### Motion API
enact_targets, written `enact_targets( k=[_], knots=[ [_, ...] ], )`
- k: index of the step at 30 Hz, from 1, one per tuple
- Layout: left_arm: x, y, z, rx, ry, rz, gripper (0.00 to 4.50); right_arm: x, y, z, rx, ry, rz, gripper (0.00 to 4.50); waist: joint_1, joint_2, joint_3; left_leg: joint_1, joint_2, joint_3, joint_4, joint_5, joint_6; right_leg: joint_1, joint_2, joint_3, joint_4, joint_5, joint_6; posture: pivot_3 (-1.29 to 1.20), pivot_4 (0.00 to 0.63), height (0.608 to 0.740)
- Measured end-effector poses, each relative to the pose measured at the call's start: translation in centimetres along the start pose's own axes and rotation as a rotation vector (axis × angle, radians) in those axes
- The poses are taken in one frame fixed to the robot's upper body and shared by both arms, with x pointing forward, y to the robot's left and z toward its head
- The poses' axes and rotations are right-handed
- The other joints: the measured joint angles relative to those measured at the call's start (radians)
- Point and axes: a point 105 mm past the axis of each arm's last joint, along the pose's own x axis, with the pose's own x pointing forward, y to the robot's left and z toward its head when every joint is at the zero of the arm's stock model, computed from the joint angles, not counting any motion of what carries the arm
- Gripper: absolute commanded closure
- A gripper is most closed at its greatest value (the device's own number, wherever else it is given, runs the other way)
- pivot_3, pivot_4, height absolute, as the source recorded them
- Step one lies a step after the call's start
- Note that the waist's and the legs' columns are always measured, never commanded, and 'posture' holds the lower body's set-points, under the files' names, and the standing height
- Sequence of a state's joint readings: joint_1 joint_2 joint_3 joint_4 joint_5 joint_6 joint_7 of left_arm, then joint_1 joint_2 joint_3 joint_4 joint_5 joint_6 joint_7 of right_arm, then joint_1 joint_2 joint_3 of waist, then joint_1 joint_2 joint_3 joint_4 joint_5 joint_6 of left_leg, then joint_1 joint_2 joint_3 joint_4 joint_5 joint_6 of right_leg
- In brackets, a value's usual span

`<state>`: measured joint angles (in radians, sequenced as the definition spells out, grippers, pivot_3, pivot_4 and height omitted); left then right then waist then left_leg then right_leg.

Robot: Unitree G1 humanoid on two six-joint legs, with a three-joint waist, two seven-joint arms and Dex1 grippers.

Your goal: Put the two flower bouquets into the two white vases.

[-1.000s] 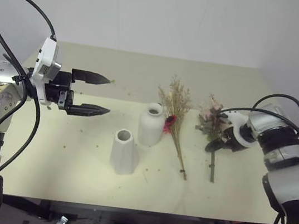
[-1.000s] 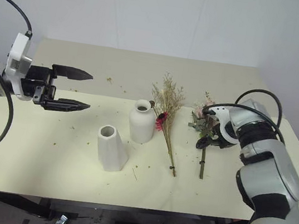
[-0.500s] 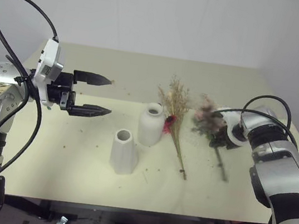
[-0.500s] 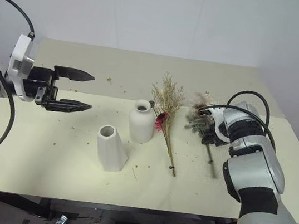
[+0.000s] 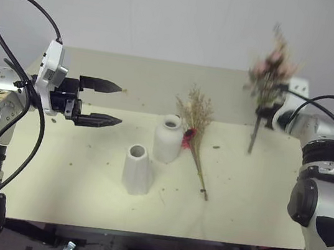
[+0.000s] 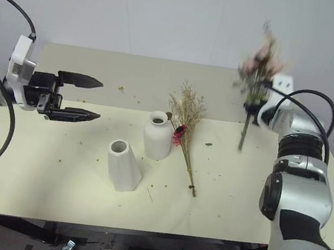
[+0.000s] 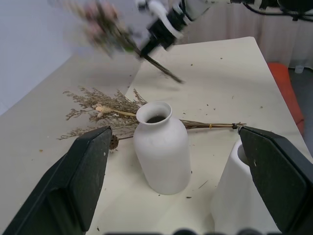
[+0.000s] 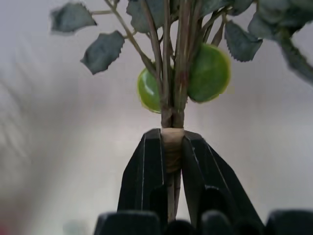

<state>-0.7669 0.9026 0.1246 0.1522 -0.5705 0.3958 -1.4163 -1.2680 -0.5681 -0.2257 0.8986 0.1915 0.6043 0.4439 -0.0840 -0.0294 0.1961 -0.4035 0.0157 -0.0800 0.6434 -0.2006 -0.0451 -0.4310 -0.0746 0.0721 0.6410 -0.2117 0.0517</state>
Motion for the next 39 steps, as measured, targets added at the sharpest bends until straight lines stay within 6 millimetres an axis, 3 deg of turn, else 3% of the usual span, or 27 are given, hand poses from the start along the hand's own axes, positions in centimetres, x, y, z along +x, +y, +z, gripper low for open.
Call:
enact_targets(
  k=[4, 7, 12, 16, 24, 39],
  knots=[
    [-0.3, 0.3, -0.3, -0.087, 0.038, 0.024, 0.0, -1.3, 5.0, 4.3, 0.079, -0.256, 0.292, 4.24, -0.015, 0.0, 0.0, 0.0, 0.0, 0.0, 0.0, 0.0, 0.0, 0.0, 0.0, 0.0, 0.001, 0.0, 0.0, 0.0, 0.15, 0.74],
    [-0.5, 0.7, -0.3, -0.146, 0.073, 0.067, 0.0, -2.9, 8.4, 6.0, 0.071, -0.362, 0.467, 4.24, -0.016, 0.0, 0.0, 0.001, 0.0, -0.001, 0.0, 0.0, 0.0, 0.0, 0.0, 0.0, 0.002, 0.0, 0.0, 0.0, 0.15, 0.74],
    [-0.1, 0.9, -0.6, -0.201, 0.108, 0.12, 0.0, -5.2, 15.0, 7.1, 0.033, -0.459, 0.742, 4.24, -0.014, 0.0, 0.0, 0.001, 0.0, -0.001, 0.0, 0.0, 0.0, 0.0, 0.001, 0.0, 0.003, 0.0, 0.0, 0.0, 0.15, 0.74],
    [-0.2, 0.7, -0.8, -0.222, 0.13, 0.138, 0.0, -5.9, 17.7, 6.2, -0.009, -0.454, 0.847, 4.24, -0.011, 0.0, 0.0, 0.001, 0.0, -0.001, 0.001, 0.0, 0.0, 0.0, 0.0, 0.0, 0.002, 0.0, 0.0, 0.0, 0.15, 0.74],
    [-0.6, 0.5, -0.3, -0.212, 0.136, 0.152, 0.0, -5.5, 19.3, 3.4, -0.041, -0.379, 0.907, 4.24, -0.011, 0.0, 0.0, 0.001, 0.0, -0.001, 0.001, 0.0, 0.0, 0.0, 0.0, 0.0, 0.002, 0.0, 0.0, 0.0, 0.15, 0.74],
    [-0.6, 0.4, -0.6, -0.217, 0.142, 0.154, 0.0, -5.6, 21.3, 2.3, -0.138, -0.428, 0.929, 4.24, -0.012, 0.0, 0.0, 0.002, 0.0, -0.001, 0.0, 0.0, 0.0, 0.0, 0.001, 0.0, 0.004, 0.0, 0.0, 0.0, 0.15, 0.74]
  ],
)
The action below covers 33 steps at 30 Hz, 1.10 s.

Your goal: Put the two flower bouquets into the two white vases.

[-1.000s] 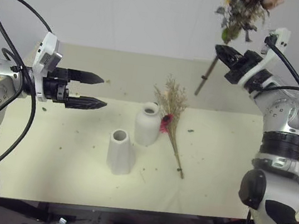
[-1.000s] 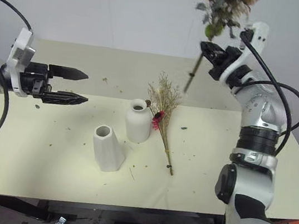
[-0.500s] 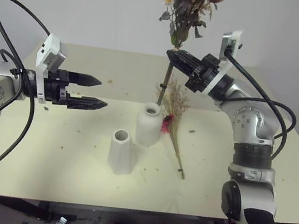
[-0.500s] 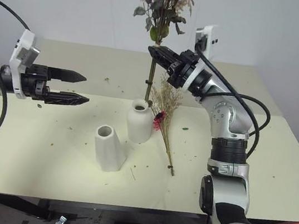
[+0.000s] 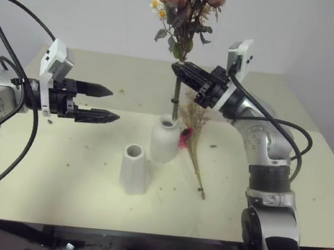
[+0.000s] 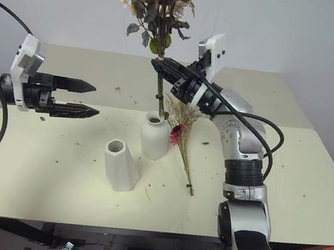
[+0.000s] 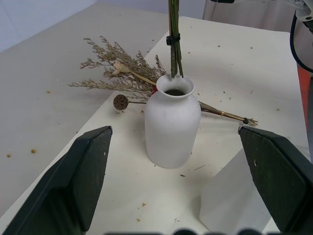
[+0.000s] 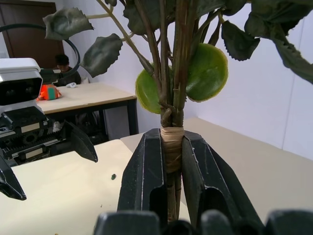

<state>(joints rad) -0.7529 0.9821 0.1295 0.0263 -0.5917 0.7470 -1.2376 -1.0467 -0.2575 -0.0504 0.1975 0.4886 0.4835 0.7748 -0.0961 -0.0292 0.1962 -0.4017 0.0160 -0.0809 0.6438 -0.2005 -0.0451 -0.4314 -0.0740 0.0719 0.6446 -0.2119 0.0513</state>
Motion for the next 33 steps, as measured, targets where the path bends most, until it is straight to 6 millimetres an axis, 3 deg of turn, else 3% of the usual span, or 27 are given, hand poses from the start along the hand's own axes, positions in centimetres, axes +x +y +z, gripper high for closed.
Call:
enact_targets(
  k=[33],
  knots=[
    [0.0, -0.12, -0.24, 0.001, 0.003, -0.009, 0.0, -0.28, 0.68, 0.21, -0.045, -0.007, 0.015, 4.24, 0.001, 0.0, 0.0, 0.0, 0.0, 0.0, 0.0, 0.0, 0.0, 0.0, 0.0, 0.0, 0.0, 0.0, 0.0, 0.0, 0.15, 0.74]
  ],
)
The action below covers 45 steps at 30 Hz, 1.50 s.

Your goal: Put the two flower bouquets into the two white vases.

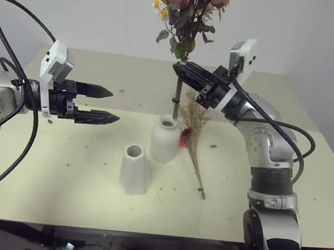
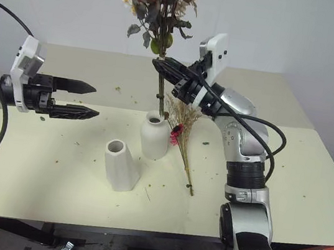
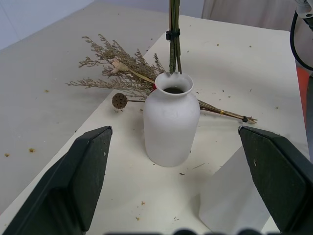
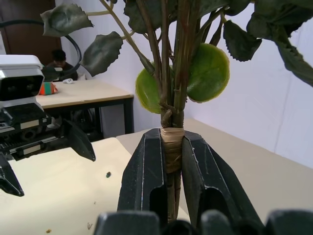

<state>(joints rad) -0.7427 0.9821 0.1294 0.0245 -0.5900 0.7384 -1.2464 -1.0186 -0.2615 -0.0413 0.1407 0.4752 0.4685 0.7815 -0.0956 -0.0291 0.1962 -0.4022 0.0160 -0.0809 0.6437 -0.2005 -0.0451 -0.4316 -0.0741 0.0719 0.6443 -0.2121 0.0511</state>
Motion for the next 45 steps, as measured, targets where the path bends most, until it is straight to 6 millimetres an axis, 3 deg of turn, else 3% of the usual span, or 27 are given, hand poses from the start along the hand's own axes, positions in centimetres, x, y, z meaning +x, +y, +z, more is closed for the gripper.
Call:
enact_targets(
  k=[8, 15, 22, 27, 28, 40, 45],
  knots=[
    [0.0, -0.1, -0.1, 0.001, 0.003, 0.0, 0.0, 0.6, 1.3, -1.3, 0.031, 0.009, 0.031, 4.24, 0.0, 0.0, 0.0, -0.001, 0.0, 0.0, 0.0, 0.0, 0.0, 0.0, 0.0, 0.0, 0.0, 0.0, 0.0, 0.0, 0.15, 0.74],
    [0.1, -0.1, -0.1, 0.002, 0.004, 0.003, 0.0, 0.0, 1.2, -4.3, 0.032, 0.068, -0.001, 4.24, 0.0, 0.0, 0.0, 0.0, 0.0, 0.0, 0.0, 0.0, 0.0, 0.0, 0.0, 0.0, 0.0, 0.0, 0.0, 0.0, 0.15, 0.74],
    [0.1, 0.0, -0.1, 0.002, 0.004, 0.004, 0.0, -0.6, 1.1, -5.5, 0.027, 0.086, -0.018, 1.91, 0.0, 0.0, 0.0, -0.001, 0.0, 0.0, 0.0, 0.0, 0.0, -0.001, 0.0, 0.0, 0.0, 0.0, 0.0, 0.0, 0.15, 0.74],
    [0.1, -0.1, -0.1, 0.003, 0.004, 0.003, 0.0, -1.8, 1.8, -4.8, -0.027, 0.082, 0.011, 0.12, 0.002, 0.0, 0.0, -0.001, 0.0, 0.0, 0.0, 0.0, 0.0, -0.001, 0.0, 0.0, 0.0, 0.0, 0.0, 0.0, 0.15, 0.74],
    [0.1, -0.1, -0.1, 0.004, 0.004, 0.003, 0.0, -2.3, 2.0, -4.7, -0.041, 0.085, 0.025, 0.02, 0.002, 0.0, 0.0, -0.001, 0.0, 0.0, 0.0, 0.0, 0.0, -0.001, 0.0, 0.0, 0.0, 0.0, 0.001, 0.0, 0.15, 0.74],
    [0.3, -0.1, -0.1, 0.018, -0.007, -0.003, 0.0, -6.6, 1.5, -5.6, -0.052, 0.233, 0.051, 0.02, 0.01, 0.0, 0.0, -0.001, 0.0, 0.0, 0.0, 0.0, 0.0, -0.001, 0.0, 0.0, 0.0, -0.003, 0.004, 0.0, 0.15, 0.74],
    [0.3, -0.1, -0.1, 0.021, -0.006, -0.008, 0.0, -8.6, 0.1, -7.1, 0.11, 0.46, -0.049, 0.02, 0.019, 0.0, 0.0, -0.001, 0.0, 0.0, 0.0, 0.0, 0.0, -0.001, 0.0, 0.0, 0.001, -0.002, 0.003, 0.0, 0.15, 0.74]
  ],
)
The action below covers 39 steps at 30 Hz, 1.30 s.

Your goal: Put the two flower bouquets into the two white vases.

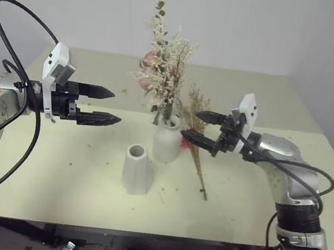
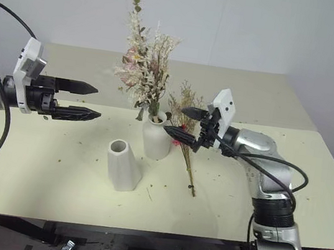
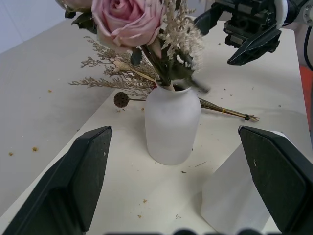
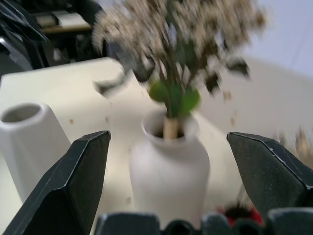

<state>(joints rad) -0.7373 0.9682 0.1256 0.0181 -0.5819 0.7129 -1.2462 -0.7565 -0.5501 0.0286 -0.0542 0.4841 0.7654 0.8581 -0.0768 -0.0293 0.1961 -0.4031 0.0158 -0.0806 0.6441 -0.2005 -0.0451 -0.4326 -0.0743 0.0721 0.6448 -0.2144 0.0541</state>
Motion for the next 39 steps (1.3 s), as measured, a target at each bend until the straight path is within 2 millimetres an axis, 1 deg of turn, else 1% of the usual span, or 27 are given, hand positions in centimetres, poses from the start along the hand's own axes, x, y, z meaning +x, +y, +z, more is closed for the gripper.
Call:
enact_targets(
  k=[1, 2, 3, 5, 7, 8, 10, 16, 19, 21, 23, 26, 29, 33, 36, 38, 39],
  knots=[
    [0.0, 0.0, 0.0, 0.004, -0.001, -0.004, 0.0, -0.1, -0.6, -0.3, 0.076, 0.086, -0.04, 0.02, 0.0, 0.0, 0.0, 0.0, 0.0, 0.0, 0.0, 0.0, 0.0, -0.001, 0.0, 0.0, 0.001, 0.0, 0.0, 0.0, 0.15, 0.74],
    [0.1, -0.1, 0.0, 0.007, 0.0, -0.006, 0.0, -0.2, -0.8, -0.1, 0.097, 0.115, -0.055, 0.02, 0.001, 0.0, 0.0, 0.0, 0.0, 0.0, 0.0, 0.0, 0.0, -0.001, 0.0, 0.0, 0.001, 0.0, -0.001, 0.0, 0.15, 0.74],
    [0.1, -0.1, 0.1, 0.012, -0.002, -0.012, 0.0, -0.3, -0.9, 0.3, 0.151, 0.195, -0.066, 0.02, 0.001, 0.0, 0.0, -0.001, 0.0, 0.0, 0.0, 0.0, 0.0, -0.002, 0.0, 0.001, 0.002, 0.0, -0.001, 0.0, 0.15, 0.74],
    [0.1, -0.3, 0.2, 0.016, -0.007, -0.029, 0.0, -0.9, -0.7, 1.3, 0.192, 0.311, -0.078, 0.02, 0.005, 0.0, 0.0, -0.002, 0.0, 0.0, 0.0, 0.0, 0.0, -0.004, 0.0, 0.0, 0.002, -0.001, -0.003, 0.0, 0.15, 0.74],
    [0.2, -0.5, 0.3, 0.015, -0.011, -0.04, 0.0, -1.4, -0.6, 1.6, 0.225, 0.391, -0.081, 0.02, 0.007, 0.0, 0.0, -0.002, 0.0, 0.0, -0.001, 0.0, 0.0, -0.004, 0.0, 0.0, 0.001, -0.001, -0.003, 0.0, 0.15, 0.74],
    [0.2, -0.7, 0.3, 0.016, -0.013, -0.05, 0.0, -1.6, -0.4, 1.3, 0.246, 0.445, -0.083, 0.02, 0.007, 0.0, 0.0, -0.003, 0.0, 0.0, -0.001, 0.0, 0.0, -0.004, 0.0, 0.0, 0.001, -0.001, -0.003, 0.0, 0.15, 0.74],
    [0.4, -1.2, 0.6, 0.01, -0.027, -0.085, 0.0, -2.0, -0.2, -0.2, 0.279, 0.556, -0.082, 0.02, 0.008, 0.0, 0.0, -0.004, -0.001, 0.0, -0.001, 0.0, 0.0, -0.004, -0.001, 0.0, 0.0, -0.002, -0.002, 0.0, 0.15, 0.74],
    [0.6, -2.3, 1.3, 0.014, -0.048, -0.155, 0.0, -1.9, 0.0, -3.5, 0.286, 0.754, -0.087, 0.02, 0.007, 0.0, 0.0, -0.004, 0.0, 0.0, 0.0, 0.0, 0.0, -0.004, -0.001, 0.0, 0.001, -0.004, 0.002, 0.0, 0.15, 0.74],
    [0.8, -2.7, 1.6, 0.034, -0.047, -0.17, 0.0, -1.7, -0.2, -4.8, 0.292, 0.8, -0.094, 0.02, 0.004, 0.0, 0.0, -0.004, 0.0, 0.0, 0.0, 0.0, 0.0, -0.005, 0.0, 0.0, 0.001, -0.004, 0.002, 0.0, 0.15, 0.74],
    [0.8, -3.0, 1.5, 0.04, -0.045, -0.18, 0.0, -1.0, -0.3, -5.2, 0.283, 0.811, -0.094, 0.02, 0.001, 0.0, 0.0, -0.004, 0.0, 0.0, 0.0, 0.0, 0.0, -0.005, 0.0, 0.0, 0.001, -0.004, 0.001, 0.0, 0.15, 0.74],
    [0.7, -3.7, 1.2, 0.048, -0.053, -0.213, 0.0, -0.1, -0.4, -5.5, 0.257, 0.809, -0.087, 0.02, 0.0, 0.0, 0.0, -0.004, 0.0, 0.0, 0.0, 0.0, 0.0, -0.005, 0.0, 0.0, 0.002, -0.002, -0.001, 0.0, 0.15, 0.74],
    [-0.1, -4.3, 0.7, 0.06, -0.078, -0.233, 0.0, 0.8, -0.6, -6.1, 0.244, 0.804, -0.088, 0.02, 0.003, 0.0, 0.0, -0.004, 0.0, 0.0, 0.0, 0.0, 0.0, -0.006, 0.0, 0.0, 0.002, -0.001, -0.003, 0.0, 0.15, 0.74],
    [-1.4, -4.9, 0.1, 0.065, -0.086, -0.236, 0.0, 1.6, -1.3, -6.6, 0.226, 0.792, -0.109, 0.02, 0.004, 0.0, 0.0, -0.004, 0.0, 0.0, 0.0, 0.0, 0.0, -0.006, 0.0, 0.0, 0.002, -0.001, -0.003, 0.0, 0.15, 0.74],
    [-3.3, -5.9, -1.1, 0.046, -0.038, -0.222, 0.0, 2.3, -2.1, -7.5, 0.213, 0.795, -0.146, 0.02, 0.004, 0.0, 0.0, -0.004, 0.0, 0.0, 0.0, 0.0, 0.0, -0.006, 0.0, 0.0, 0.002, 0.0, -0.004, 0.0, 0.15, 0.74],
    [-4.7, -6.9, -1.5, 0.043, -0.021, -0.205, 0.0, 2.1, -2.9, -8.1, 0.213, 0.808, -0.184, 0.62, 0.004, 0.0, 0.0, -0.004, 0.001, 0.0, 0.0, 0.0, 0.0, -0.006, 0.0, 0.0, 0.001, -0.001, -0.004, 0.0, 0.15, 0.74],
    [-5.4, -7.6, -1.7, 0.045, -0.013, -0.203, 0.0, 1.9, -3.3, -8.2, 0.209, 0.808, -0.197, 1.26, 0.005, 0.0, 0.0, -0.004, 0.001, 0.0, 0.0, 0.0, 0.0, -0.006, 0.0, 0.0, 0.001, -0.001, -0.004, 0.0, 0.15, 0.74],
    [-5.7, -7.9, -1.7, 0.048, -0.01, -0.197, 0.0, 1.9, -3.4, -8.1, 0.208, 0.802, -0.203, 1.66, 0.005, 0.0, 0.0, -0.004, 0.001, 0.0, 0.0, 0.0, 0.0, -0.006, 0.0, 0.0, 0.001, -0.001, -0.003, 0.0, 0.15, 0.74]
  ],
)
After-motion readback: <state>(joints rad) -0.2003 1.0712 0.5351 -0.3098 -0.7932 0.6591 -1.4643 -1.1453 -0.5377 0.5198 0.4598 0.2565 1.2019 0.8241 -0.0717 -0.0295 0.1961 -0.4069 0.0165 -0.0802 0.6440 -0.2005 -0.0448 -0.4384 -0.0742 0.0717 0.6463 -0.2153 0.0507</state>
